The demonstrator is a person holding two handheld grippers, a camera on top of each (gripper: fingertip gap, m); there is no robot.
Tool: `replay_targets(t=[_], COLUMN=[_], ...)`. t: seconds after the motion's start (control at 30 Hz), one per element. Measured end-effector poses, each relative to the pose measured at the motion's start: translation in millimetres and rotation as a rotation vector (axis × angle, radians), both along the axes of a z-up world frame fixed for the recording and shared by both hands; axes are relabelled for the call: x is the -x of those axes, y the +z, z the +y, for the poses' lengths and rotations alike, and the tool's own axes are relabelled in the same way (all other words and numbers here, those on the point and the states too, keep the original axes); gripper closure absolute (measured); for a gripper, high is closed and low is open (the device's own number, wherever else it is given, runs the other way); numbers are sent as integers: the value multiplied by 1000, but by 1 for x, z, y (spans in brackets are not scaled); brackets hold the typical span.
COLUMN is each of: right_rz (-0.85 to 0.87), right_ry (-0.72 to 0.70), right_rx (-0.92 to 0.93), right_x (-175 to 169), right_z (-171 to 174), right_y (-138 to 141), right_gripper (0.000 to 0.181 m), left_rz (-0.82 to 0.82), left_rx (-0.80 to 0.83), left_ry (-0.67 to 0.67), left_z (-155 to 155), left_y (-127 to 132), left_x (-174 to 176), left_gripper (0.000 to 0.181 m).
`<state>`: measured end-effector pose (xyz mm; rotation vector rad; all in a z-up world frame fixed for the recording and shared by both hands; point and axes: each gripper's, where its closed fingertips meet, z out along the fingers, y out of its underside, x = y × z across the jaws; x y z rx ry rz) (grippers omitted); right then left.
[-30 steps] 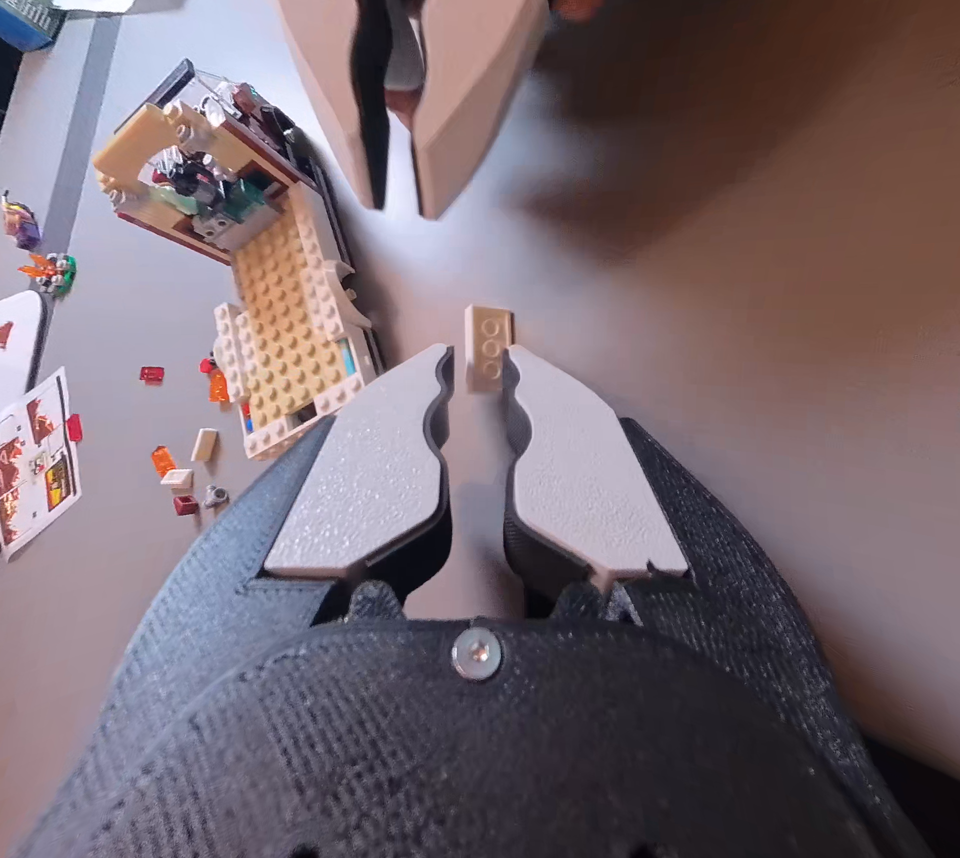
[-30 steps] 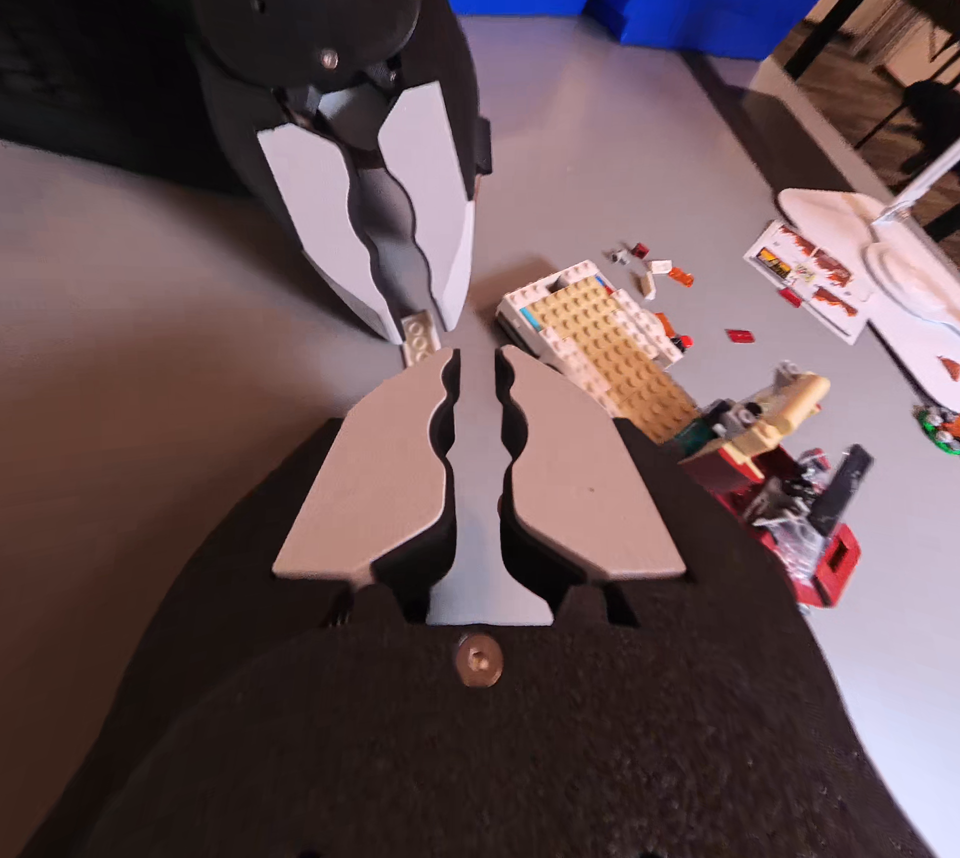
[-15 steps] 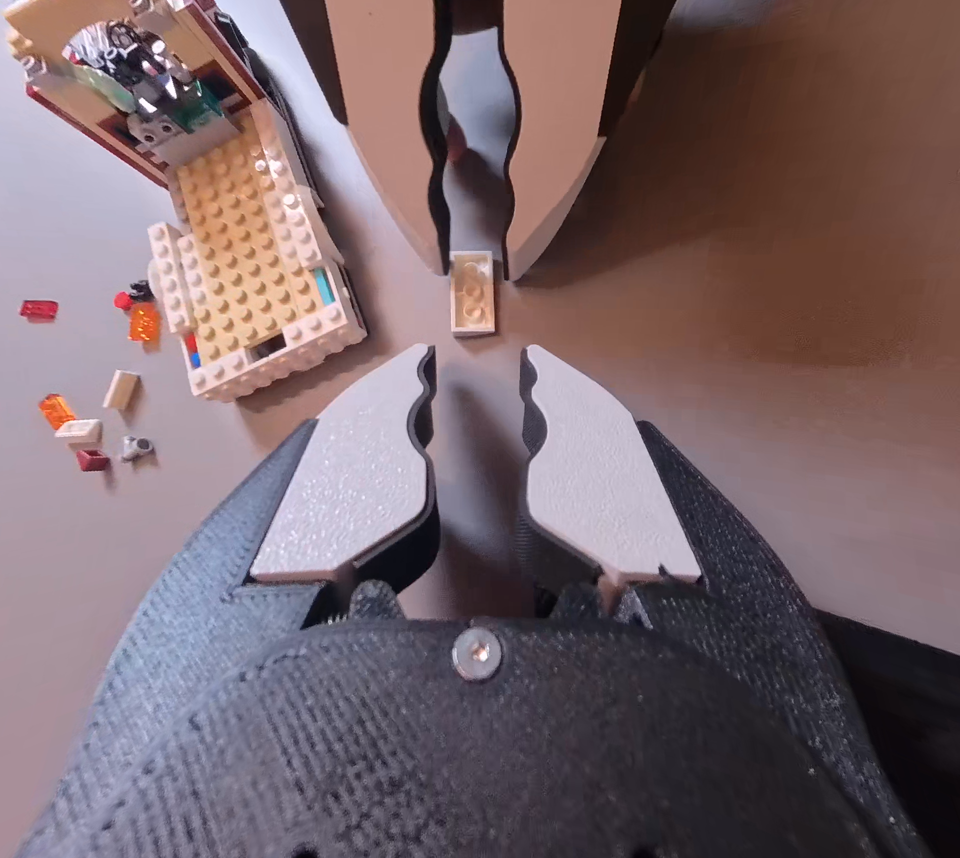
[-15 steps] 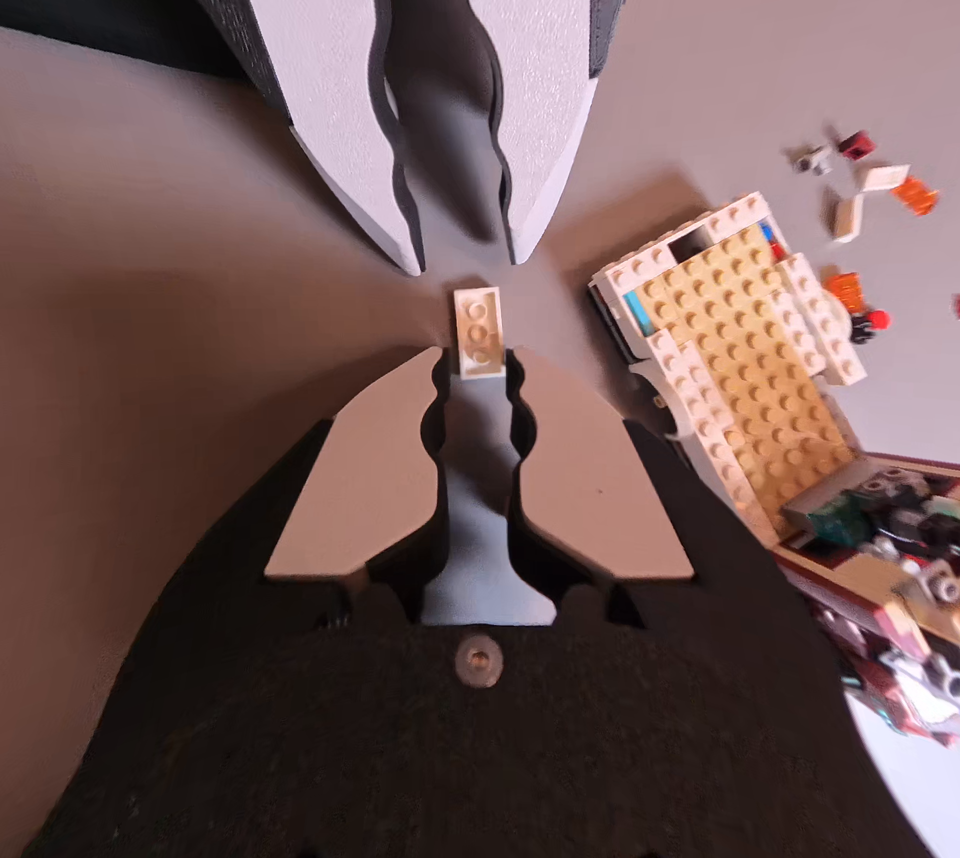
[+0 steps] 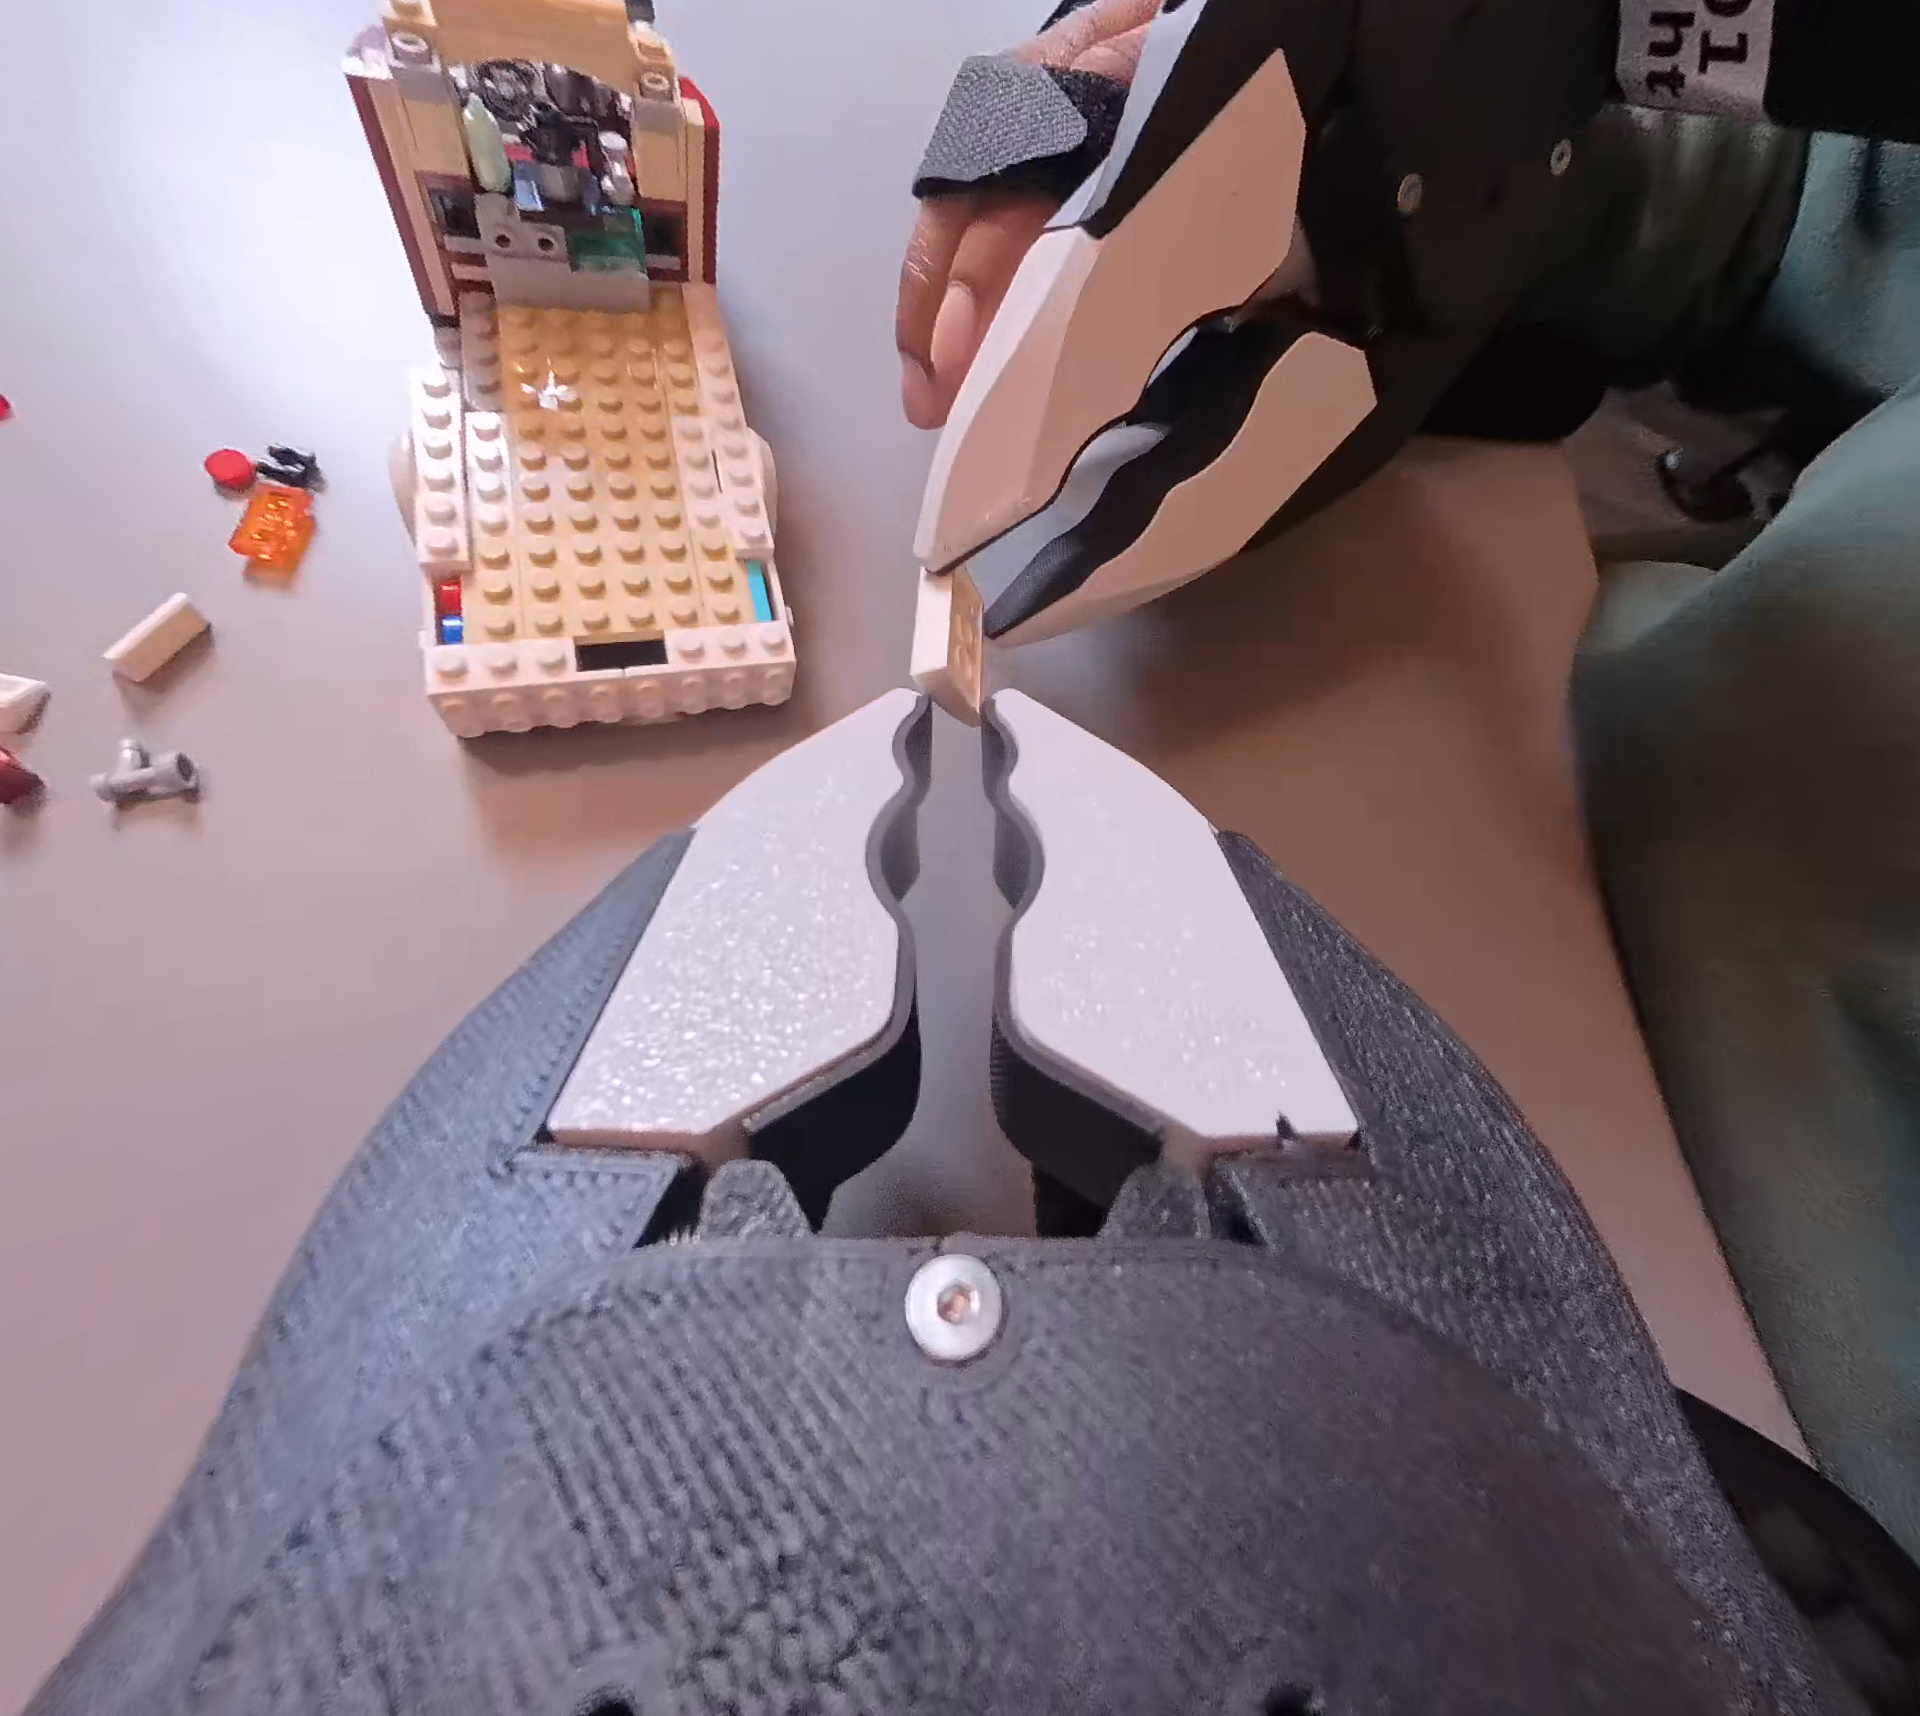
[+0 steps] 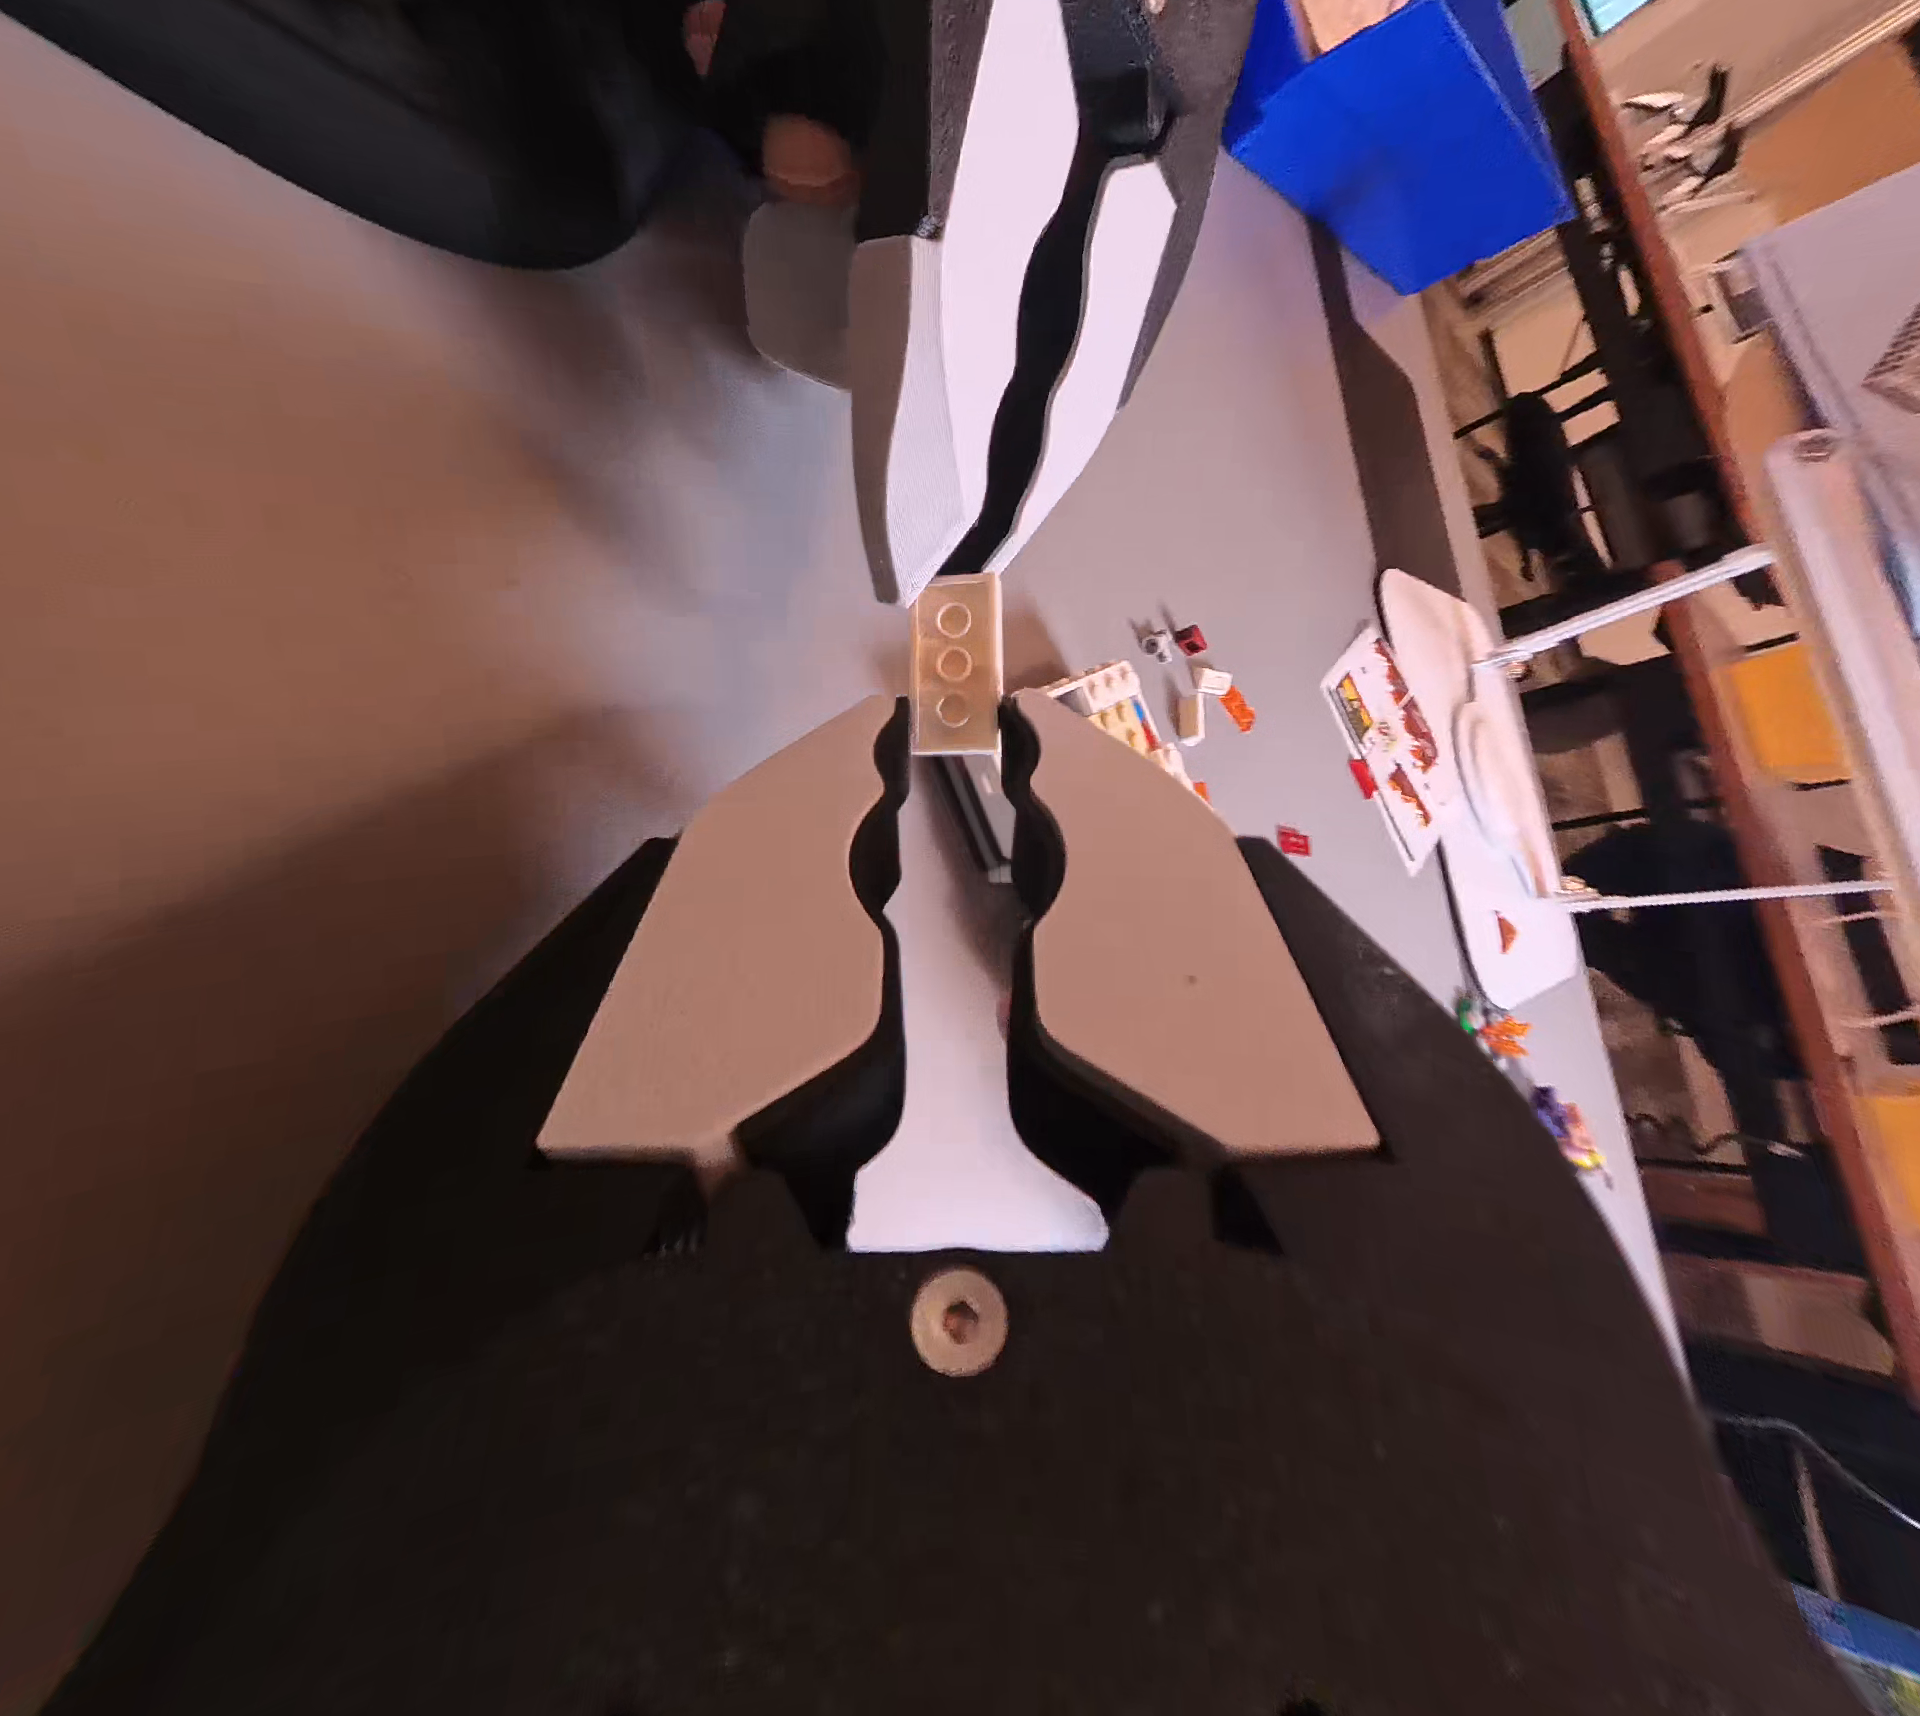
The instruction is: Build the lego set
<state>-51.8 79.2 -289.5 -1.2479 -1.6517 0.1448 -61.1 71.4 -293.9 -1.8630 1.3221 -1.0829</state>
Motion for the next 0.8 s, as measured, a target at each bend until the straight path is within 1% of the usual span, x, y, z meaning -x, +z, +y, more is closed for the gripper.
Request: replay_targets(t=[0.03, 0.07, 0.1, 0.13, 0.2, 0.27, 0.33, 0.4, 0.47, 0.5, 0.57, 0.63, 0.67, 0.7, 0.73, 0.77, 0.8], right_rz=[8, 18, 27, 36, 76, 115, 120, 91, 50, 38, 24, 26, 30, 36, 43, 49, 49], right_ry=[-7, -15, -25, -40, -56, -67, -68, -68, -55, -50, -38, -19, -1, 17, 35, 54, 75], right_rx=[-16, -23, -1, 47, 167, 262, 302, 299, 287, 279, 250, 211, 189, 166, 139, 109, 76], right_x=[0, -1, -2, -3, -5, -6, -7, -6, -5, -5, -5, -4, -3, -3, -2, -2, -2], right_z=[1, 3, 3, 4, 4, 3, 1, -1, -4, -6, -6, -7, -9, -10, -12, -13, -15], right_y=[2, 4, 4, 3, 1, 3, 3, -1, -7, -9, -9, -7, -5, -2, 1, 4, 6], right_gripper=[165, 174, 175, 173, 163, 161, 161, 161, 167, 172, 174, 175, 175, 175, 175, 175, 175], left_rz=[0, 8, 22, 43, 80, 135, 190, 229, 258, 274, 295, 275, 253, 225, 182, 133, 82], left_rx=[-22, -61, -110, -157, -268, -378, -493, -591, -674, -697, -734, -714, -668, -600, -527, -442, -350], left_ry=[14, 32, 49, 55, 68, 58, 43, 26, 17, 9, 2, -3, -20, -46, -61, -81, -107], left_z=[2, 5, 9, 10, 13, 11, 9, 4, 2, 0, -1, -2, -4, -8, -10, -13, -17], left_y=[1, 1, 2, 2, 3, 2, 0, 0, 0, 0, -1, 0, 0, 0, 2, 4, 7], left_x=[0, 0, 1, 2, 1, -1, -3, -7, -10, -12, -12, -12, -11, -10, -9, -8, -6], left_gripper=[173, 178, 178, 178, 178, 178, 178, 178, 178, 178, 178, 178, 178, 172, 160, 151, 148])
